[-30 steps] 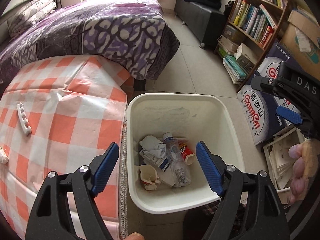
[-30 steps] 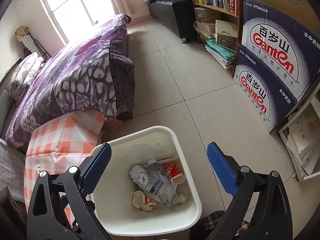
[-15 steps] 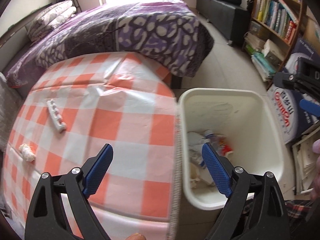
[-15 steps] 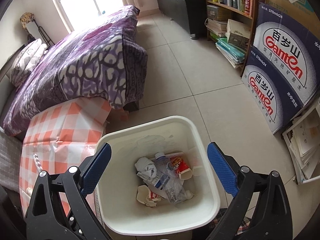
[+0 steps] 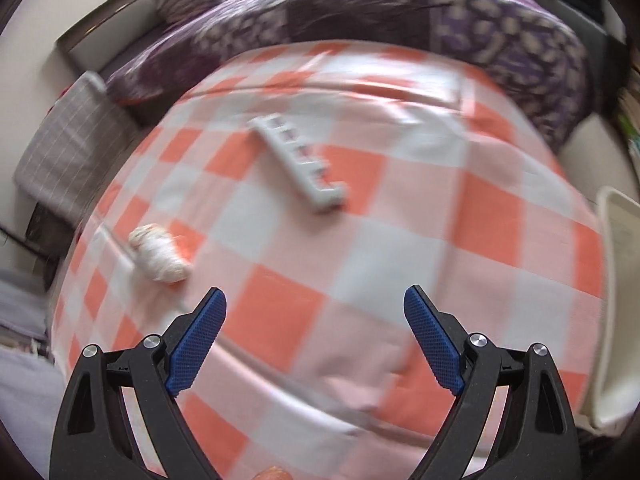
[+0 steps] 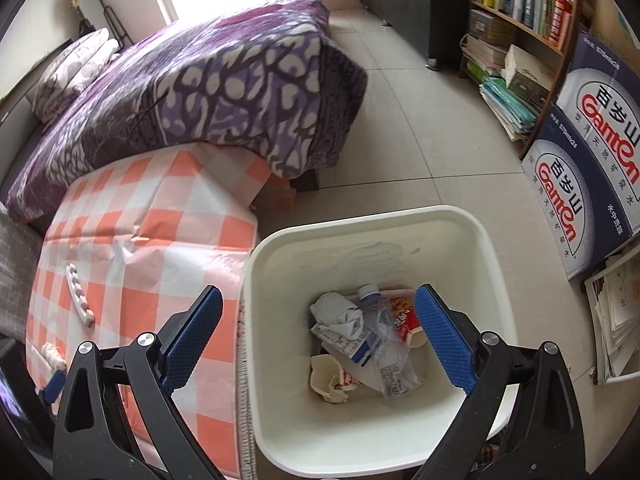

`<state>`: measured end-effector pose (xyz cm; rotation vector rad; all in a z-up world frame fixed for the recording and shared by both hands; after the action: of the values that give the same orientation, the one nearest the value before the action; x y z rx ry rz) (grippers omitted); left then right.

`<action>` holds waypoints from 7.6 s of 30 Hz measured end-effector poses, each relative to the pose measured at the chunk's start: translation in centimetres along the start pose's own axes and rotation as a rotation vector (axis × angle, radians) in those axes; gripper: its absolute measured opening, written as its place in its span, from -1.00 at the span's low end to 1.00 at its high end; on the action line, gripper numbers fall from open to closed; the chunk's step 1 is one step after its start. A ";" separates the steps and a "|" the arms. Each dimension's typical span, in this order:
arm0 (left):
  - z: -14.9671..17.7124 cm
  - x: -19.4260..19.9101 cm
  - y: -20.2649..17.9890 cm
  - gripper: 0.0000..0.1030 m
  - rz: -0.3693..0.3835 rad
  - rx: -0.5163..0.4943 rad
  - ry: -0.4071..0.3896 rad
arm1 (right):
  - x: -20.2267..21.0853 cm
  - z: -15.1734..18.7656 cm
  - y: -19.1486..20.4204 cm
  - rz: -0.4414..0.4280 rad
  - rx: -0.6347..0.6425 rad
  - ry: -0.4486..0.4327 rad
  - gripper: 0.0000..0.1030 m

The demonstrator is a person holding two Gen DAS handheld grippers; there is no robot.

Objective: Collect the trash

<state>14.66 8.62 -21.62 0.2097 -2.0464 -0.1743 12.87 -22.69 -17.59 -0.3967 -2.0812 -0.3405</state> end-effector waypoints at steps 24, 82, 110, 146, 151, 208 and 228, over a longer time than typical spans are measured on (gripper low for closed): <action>-1.9 -5.7 14.7 -0.23 0.022 0.458 0.083 | -3.6 3.7 14.0 -0.112 0.289 0.038 0.80; -5.2 6.5 17.5 -0.23 0.158 0.487 -0.197 | 8.4 1.2 21.7 -0.412 0.356 -0.261 -0.57; -6.9 11.2 -1.6 -0.23 0.300 0.187 -0.252 | 6.8 -3.3 5.4 -0.230 0.089 -0.241 -0.57; -0.3 12.4 -21.3 -0.07 0.665 -0.154 -0.060 | 5.5 -3.0 -10.4 -0.047 -0.220 -0.169 0.31; 0.7 12.4 -22.4 0.29 0.776 -0.142 0.010 | 5.8 -3.2 -11.4 -0.042 -0.256 -0.179 0.51; -0.5 16.0 -5.0 0.87 0.160 -0.003 -0.475 | 10.2 2.0 0.2 0.086 0.123 -0.485 0.86; -0.7 15.4 -5.5 0.87 0.160 0.011 -0.460 | 10.3 2.0 0.3 0.088 0.123 -0.488 0.86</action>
<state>8.61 -0.22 -9.23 0.0093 -2.5105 -0.1187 6.38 -20.14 -9.74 -0.5346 -2.5336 -0.0620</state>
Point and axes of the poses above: each gripper's, at about its wrist camera, not at the fingertips, and x roughly against the way its jaws point, y to its left, z to its underside, the point moved 8 cm from there along -x, roughly the way its jaws point, and after that the axes turned 4 degrees about z, right-handed, at the moved point
